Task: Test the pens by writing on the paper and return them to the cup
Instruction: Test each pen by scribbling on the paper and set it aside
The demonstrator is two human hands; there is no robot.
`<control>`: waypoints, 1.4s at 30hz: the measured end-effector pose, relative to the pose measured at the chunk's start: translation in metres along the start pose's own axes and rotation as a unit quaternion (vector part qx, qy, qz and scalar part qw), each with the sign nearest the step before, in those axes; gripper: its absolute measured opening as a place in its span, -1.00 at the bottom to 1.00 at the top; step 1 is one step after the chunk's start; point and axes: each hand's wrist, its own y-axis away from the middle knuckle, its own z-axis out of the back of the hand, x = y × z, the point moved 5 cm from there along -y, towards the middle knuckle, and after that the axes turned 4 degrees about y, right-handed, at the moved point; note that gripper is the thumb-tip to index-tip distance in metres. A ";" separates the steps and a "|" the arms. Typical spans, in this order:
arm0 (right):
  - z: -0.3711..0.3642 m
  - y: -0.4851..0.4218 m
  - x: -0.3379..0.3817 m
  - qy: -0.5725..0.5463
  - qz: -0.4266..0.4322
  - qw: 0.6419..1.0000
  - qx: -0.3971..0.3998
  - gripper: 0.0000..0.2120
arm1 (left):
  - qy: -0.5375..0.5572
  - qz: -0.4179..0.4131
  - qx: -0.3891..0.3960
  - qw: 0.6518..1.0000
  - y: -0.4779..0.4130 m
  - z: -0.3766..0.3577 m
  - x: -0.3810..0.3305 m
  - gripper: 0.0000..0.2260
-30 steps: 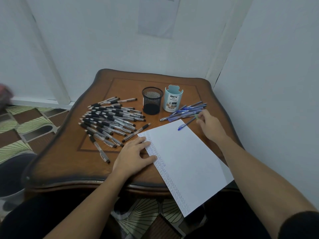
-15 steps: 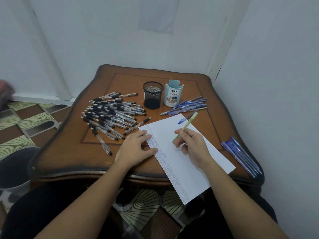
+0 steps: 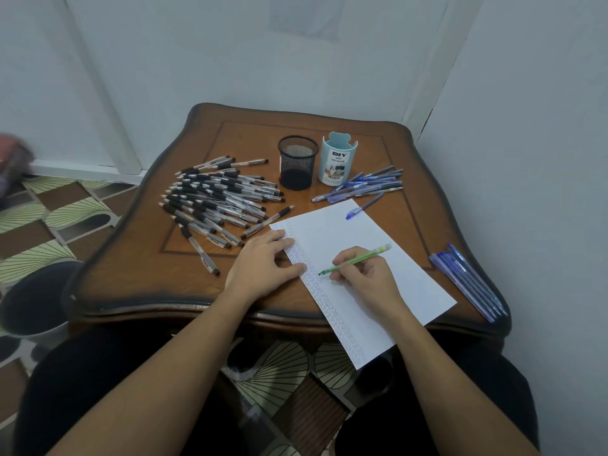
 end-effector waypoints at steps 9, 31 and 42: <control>-0.002 0.003 -0.006 0.054 0.016 0.998 0.008 -0.88 | 0.001 0.007 0.000 1.000 -0.001 -0.001 0.002 -0.39; -0.002 0.004 -0.006 0.057 0.024 0.998 -0.008 -0.83 | 0.000 0.005 0.000 1.000 0.000 0.000 -0.001 -0.39; -0.002 0.004 -0.004 0.077 0.024 0.997 -0.008 -0.82 | 0.000 0.002 0.000 1.000 -0.001 -0.001 0.001 -0.39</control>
